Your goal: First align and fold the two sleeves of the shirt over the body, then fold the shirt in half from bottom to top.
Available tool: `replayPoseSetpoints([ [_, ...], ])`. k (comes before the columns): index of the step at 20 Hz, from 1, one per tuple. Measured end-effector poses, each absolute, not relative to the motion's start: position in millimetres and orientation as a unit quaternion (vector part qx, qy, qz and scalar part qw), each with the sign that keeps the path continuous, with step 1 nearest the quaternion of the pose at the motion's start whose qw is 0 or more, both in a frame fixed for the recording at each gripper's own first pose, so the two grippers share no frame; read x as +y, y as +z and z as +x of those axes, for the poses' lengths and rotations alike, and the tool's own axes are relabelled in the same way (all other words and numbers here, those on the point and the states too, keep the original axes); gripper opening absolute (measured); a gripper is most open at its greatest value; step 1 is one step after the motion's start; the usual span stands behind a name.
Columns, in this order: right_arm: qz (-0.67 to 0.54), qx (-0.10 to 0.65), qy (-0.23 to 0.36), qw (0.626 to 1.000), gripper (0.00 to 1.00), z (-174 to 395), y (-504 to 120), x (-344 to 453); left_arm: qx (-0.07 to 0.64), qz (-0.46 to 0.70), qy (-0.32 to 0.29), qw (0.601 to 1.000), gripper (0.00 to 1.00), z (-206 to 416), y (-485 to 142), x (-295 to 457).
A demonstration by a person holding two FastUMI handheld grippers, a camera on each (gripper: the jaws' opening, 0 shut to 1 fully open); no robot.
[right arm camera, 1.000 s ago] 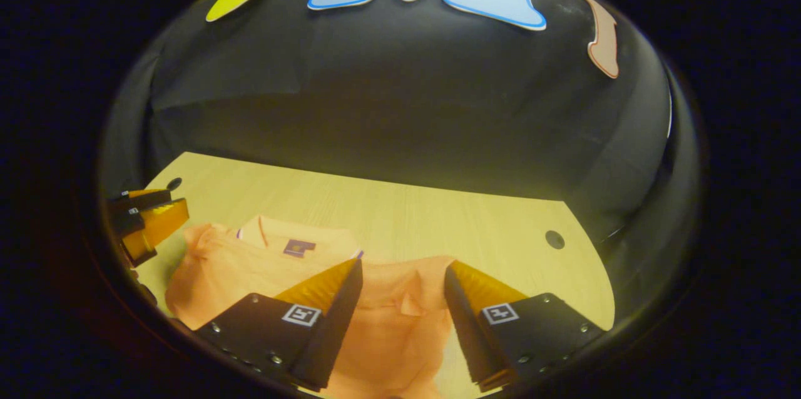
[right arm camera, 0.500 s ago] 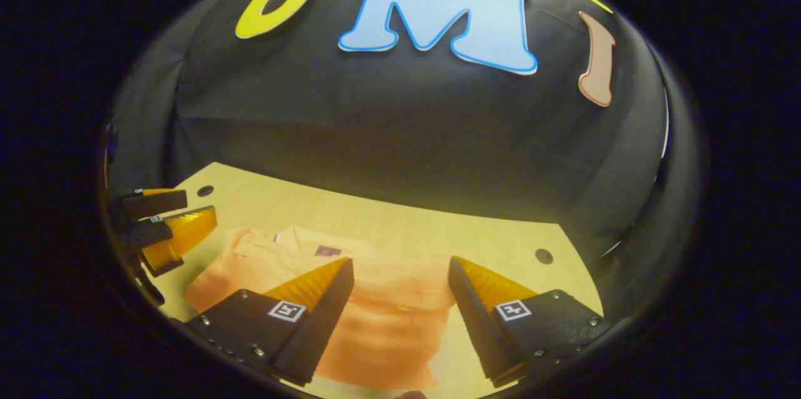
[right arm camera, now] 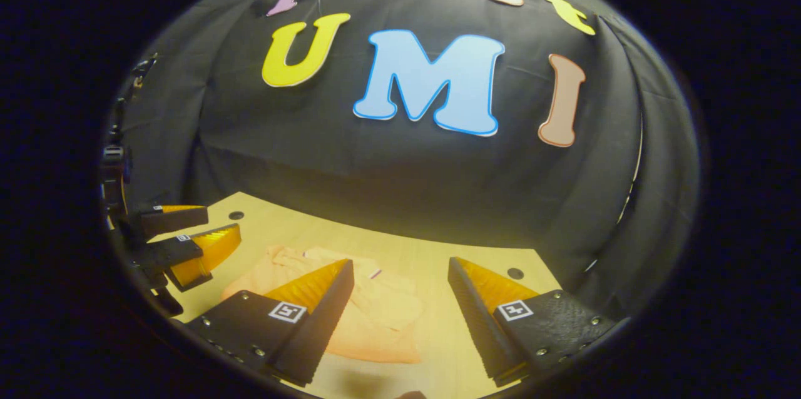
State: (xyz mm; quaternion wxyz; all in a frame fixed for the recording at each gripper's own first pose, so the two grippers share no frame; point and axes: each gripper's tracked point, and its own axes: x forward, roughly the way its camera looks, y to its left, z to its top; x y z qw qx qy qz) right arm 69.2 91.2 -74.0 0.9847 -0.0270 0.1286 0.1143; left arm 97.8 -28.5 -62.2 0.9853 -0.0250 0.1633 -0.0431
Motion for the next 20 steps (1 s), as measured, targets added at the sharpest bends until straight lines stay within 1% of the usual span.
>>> replayPoseSetpoints([
  [1,-0.032,0.117,0.115,0.986,0.95,59.0,-68.5,88.0,0.157,-0.024,-0.041,0.986,0.96,88.0,-55.6,-28.2],
  [2,-0.034,0.109,0.117,0.987,0.95,48.7,-63.1,86.1,0.152,-0.024,-0.039,0.987,0.99,77.5,-48.9,-29.6],
  [6,-0.044,0.082,0.130,0.987,0.95,13.1,-50.1,78.7,0.132,-0.026,-0.022,0.991,0.99,39.9,-30.6,-28.4],
  [10,-0.048,0.074,0.142,0.986,0.95,-13.7,-46.5,74.5,0.123,-0.034,-0.006,0.992,0.99,11.8,-19.8,-25.1],
  [14,-0.043,0.064,0.131,0.988,0.95,-24.6,-39.9,69.6,0.121,-0.036,-0.008,0.992,0.99,-4.5,-14.4,-21.5],
  [16,-0.041,0.063,0.119,0.990,0.95,-27.8,-37.4,66.8,0.123,-0.034,-0.011,0.992,0.96,-8.2,-12.8,-18.5],
  [20,-0.031,0.059,0.102,0.993,0.95,-27.3,-32.3,65.9,0.121,-0.038,-0.015,0.992,0.99,-8.8,-6.2,-7.7],
])
